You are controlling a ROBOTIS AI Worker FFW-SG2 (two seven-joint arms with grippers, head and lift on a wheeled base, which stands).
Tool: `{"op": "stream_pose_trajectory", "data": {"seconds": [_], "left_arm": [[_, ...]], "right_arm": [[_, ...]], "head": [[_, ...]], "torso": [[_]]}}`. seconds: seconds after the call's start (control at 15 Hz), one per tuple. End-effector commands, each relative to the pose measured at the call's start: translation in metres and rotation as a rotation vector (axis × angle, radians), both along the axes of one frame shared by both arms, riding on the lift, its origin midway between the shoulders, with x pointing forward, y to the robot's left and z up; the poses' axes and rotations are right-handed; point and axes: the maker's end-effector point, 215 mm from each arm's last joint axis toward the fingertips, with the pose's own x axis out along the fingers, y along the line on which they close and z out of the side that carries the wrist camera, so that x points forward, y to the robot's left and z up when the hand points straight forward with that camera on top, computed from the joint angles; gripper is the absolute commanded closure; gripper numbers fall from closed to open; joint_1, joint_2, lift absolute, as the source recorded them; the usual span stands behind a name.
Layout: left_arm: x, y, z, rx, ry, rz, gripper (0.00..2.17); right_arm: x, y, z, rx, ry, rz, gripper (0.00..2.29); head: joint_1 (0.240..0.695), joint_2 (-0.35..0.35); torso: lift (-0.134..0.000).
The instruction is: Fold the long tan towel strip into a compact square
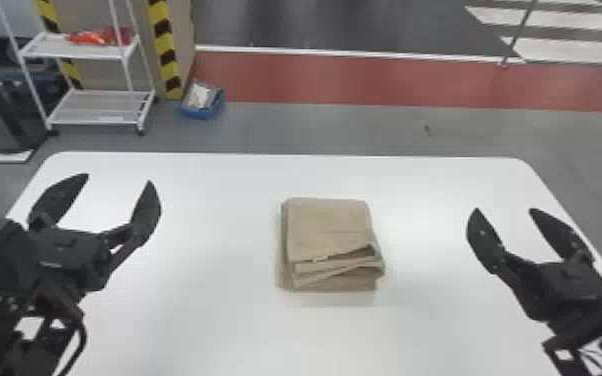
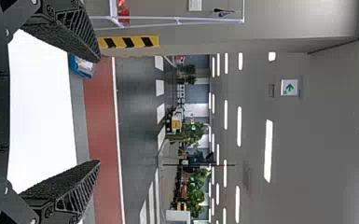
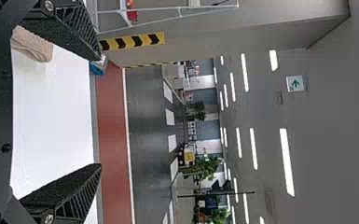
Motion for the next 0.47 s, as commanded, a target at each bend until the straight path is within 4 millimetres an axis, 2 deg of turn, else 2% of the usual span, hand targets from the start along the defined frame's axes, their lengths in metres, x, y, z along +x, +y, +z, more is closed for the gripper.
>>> {"op": "stream_pose_trajectory", "data": {"seconds": [0.0, 0.4], "left_arm": [[-0.0011, -0.0012, 0.0014, -0.002, -0.002, -0.002, 0.14], [-0.0029, -0.0016, 0.0028, -0.004, -0.003, -0.002, 0.14]], "right_arm": [[-0.0032, 0.0004, 0.0000, -0.001, 0.002, 0.000, 0.07], [-0.0071, -0.0083, 0.0007, -0.002, 0.003, -0.016, 0.07]], "head": [[0.695, -0.084], [0.695, -0.091]], "torso": [[-0.124], [-0.124]]}}
